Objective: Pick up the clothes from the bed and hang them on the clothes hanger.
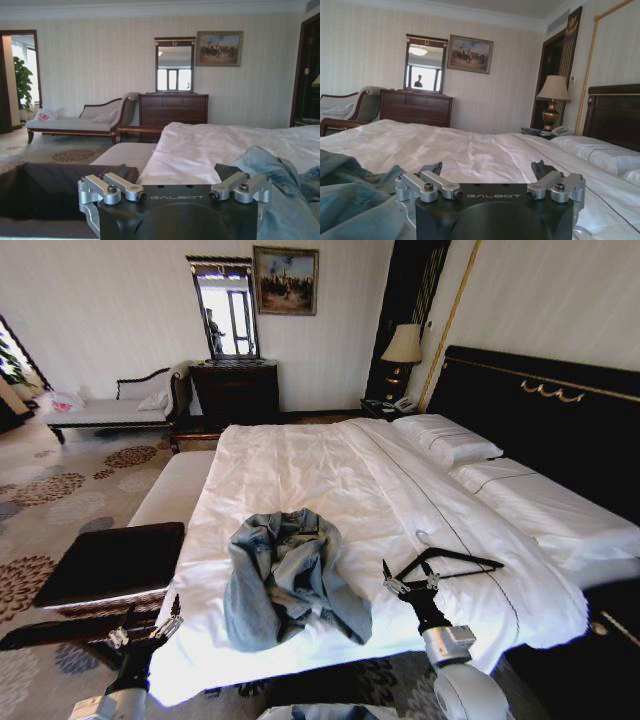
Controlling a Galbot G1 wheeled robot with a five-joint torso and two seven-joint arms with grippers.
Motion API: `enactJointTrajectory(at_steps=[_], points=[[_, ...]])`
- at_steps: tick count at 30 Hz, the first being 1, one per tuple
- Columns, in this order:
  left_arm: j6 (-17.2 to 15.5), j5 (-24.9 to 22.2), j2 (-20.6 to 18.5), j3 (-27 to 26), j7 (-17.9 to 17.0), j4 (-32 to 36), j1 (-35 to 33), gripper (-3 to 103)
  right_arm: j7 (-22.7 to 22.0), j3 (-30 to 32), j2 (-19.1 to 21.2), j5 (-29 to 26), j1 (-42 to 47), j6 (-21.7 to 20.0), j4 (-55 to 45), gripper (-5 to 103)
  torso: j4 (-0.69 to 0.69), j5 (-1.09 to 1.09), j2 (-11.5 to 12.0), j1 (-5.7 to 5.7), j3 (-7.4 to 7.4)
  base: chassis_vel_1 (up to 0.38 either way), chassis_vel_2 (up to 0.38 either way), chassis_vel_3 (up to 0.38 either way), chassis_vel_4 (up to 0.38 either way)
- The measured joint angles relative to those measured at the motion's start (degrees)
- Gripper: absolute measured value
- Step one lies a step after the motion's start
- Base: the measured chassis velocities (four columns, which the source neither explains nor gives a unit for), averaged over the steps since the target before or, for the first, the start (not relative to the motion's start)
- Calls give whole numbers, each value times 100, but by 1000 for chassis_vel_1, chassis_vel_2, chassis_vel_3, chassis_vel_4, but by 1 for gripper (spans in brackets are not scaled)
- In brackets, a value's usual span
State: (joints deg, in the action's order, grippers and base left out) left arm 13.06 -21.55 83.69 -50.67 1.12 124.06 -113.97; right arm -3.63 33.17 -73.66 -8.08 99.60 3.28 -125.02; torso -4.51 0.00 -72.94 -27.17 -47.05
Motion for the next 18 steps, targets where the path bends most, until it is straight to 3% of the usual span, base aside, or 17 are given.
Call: enactJointTrajectory(at_steps=[5,11,12,14,15,17,18], points=[[8,3,8,12,-19,-44,-15,100,-44,-59,33,6,-38,-5,43,100,0,3,3,-6,-2,-123,50,126,-33],[-57,-14,-48,27,-57,-108,33,100,-151,-279,480,-1045,-205,-696,-92,100,-2,-1,1,2,1,13,14,-26,-8],[-109,-27,-81,27,-61,-111,64,100,-246,-368,915,-1851,-415,-1152,-201,100,-1,0,-2,6,2,0,0,0,0],[-130,-30,-97,27,-60,-112,79,100,-296,-396,1106,-2182,-523,-1354,-251,100,0,-1,-2,6,2,41,-17,-76,22],[-168,-42,-123,26,-62,-112,105,100,-428,-458,1498,-3052,-806,-1833,-334,100,-1,-1,-2,7,2,63,-17,-39,14],[-219,-61,-147,23,-74,-112,151,100,-570,-555,1953,-4067,-1285,-2356,-334,100,0,0,-2,6,1,0,0,0,0],[-219,-61,-147,23,-74,-112,151,100,-570,-555,1953,-4067,-1285,-2356,-334,100,0,0,-2,6,1,0,0,0,0]])
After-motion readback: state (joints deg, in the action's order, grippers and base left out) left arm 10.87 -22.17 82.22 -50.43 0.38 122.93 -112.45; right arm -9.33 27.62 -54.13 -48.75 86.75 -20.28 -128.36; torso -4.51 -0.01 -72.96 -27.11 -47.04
